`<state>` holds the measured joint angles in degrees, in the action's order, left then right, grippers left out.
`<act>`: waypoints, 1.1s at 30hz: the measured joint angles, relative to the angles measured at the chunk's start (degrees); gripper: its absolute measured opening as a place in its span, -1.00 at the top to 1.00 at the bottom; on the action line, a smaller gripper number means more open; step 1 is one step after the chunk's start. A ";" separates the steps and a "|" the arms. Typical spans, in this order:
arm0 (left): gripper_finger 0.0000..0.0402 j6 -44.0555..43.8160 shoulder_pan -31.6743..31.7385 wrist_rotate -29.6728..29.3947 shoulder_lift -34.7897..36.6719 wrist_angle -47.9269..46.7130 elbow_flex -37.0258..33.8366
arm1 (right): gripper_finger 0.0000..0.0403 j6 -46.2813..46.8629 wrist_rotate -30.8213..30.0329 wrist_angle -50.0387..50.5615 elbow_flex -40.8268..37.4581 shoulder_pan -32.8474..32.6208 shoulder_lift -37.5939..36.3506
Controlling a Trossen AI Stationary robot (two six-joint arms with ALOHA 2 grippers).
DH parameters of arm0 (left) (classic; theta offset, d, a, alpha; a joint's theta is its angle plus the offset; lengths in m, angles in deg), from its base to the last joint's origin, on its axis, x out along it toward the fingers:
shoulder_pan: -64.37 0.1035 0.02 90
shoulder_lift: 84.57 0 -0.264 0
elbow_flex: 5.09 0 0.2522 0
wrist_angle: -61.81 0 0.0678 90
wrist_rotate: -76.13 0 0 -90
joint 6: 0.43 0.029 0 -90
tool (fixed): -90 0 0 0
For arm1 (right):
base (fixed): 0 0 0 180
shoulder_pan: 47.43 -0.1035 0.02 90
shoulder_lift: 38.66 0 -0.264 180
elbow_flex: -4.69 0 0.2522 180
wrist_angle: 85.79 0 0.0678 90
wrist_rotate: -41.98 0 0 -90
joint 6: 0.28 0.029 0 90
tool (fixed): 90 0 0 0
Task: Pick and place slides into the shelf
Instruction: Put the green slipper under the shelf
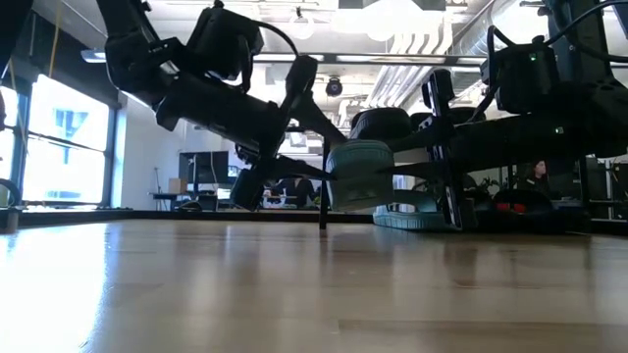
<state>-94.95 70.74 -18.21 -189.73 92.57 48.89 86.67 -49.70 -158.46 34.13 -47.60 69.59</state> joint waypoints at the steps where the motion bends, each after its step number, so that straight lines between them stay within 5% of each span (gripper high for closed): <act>1: 0.04 -0.54 0.00 -0.19 0.00 0.22 0.00 | 0.82 0.04 -0.05 -0.05 0.00 0.00 0.00; 12: 0.36 -4.06 -4.76 -11.61 -0.07 0.33 -0.04 | 0.82 1.52 -0.01 -0.35 0.09 0.00 0.00; 28: 0.04 -3.20 -5.38 -10.21 -0.13 -8.10 5.22 | 0.82 1.66 -0.22 0.51 0.00 0.00 -0.02; 33: 0.09 -5.14 -5.42 -10.45 -0.92 -7.70 5.43 | 0.82 1.52 -0.61 0.90 0.02 0.00 -0.02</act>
<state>-100.09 65.32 -28.66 -190.65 84.87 54.33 88.19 -50.31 -157.57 34.15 -47.60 69.57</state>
